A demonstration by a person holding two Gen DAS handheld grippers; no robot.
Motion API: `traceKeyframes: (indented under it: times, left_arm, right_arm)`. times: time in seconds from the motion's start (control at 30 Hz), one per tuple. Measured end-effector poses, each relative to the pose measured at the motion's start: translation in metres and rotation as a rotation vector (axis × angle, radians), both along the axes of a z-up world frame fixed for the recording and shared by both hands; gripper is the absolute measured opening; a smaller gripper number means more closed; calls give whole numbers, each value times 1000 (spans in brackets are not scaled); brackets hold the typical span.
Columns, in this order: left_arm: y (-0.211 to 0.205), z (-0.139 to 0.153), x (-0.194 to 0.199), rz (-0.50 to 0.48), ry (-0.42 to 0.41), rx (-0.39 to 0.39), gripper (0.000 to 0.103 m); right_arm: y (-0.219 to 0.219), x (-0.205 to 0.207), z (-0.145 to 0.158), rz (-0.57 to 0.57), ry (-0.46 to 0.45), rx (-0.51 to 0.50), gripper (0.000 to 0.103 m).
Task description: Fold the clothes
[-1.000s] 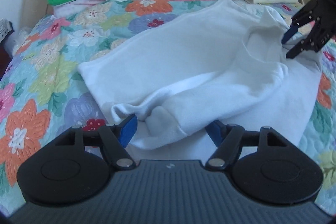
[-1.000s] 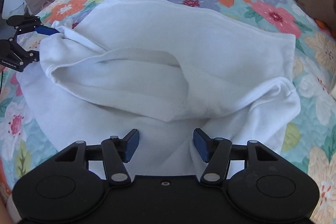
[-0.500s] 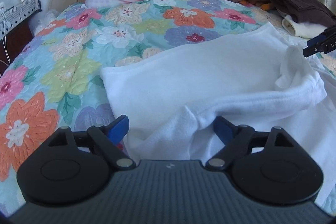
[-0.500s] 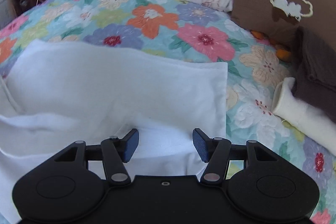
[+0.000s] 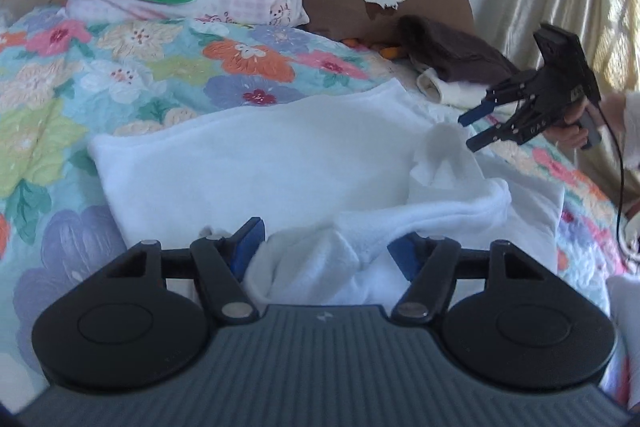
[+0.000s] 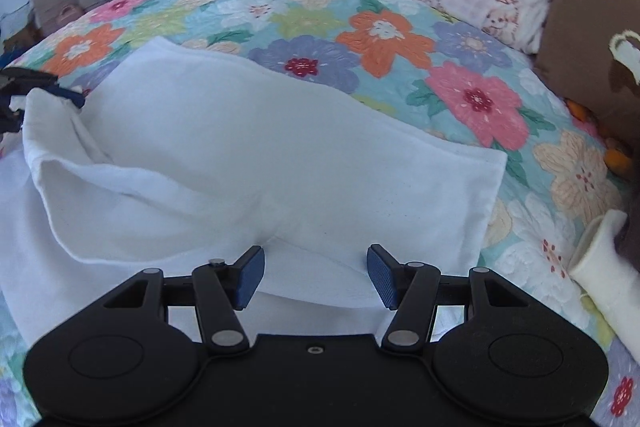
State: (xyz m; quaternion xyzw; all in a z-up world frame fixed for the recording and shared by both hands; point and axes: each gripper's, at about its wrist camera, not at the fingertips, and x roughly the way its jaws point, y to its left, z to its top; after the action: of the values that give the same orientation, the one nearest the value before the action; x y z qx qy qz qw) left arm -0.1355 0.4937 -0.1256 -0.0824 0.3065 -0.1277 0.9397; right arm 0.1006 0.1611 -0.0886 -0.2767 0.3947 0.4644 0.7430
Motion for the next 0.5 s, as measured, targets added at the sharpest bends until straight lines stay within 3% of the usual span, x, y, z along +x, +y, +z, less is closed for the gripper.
traceKeyframes:
  times: [0.1,0.3,0.37,0.43,0.5]
  left_arm:
    - [-3,-4,4,47,41,97,71]
    - [10,-25,6,65,85,-17,72]
    - [10,-24,3,45,63,-31,44]
    - [8,-18,-2,18,32,-52,32]
    - [5,-12,-5,-9,8,-54,31]
  right_arm:
    - [0,-2,-5,25,31,-47,62]
    - [3,-3,-27,48,-17,-112,65]
    - [8,-1,-34,45,-19,-127,70]
    - [12,0,-40,41,-31,-126,75]
    - [13,-1,-41,44,-54,-126,81]
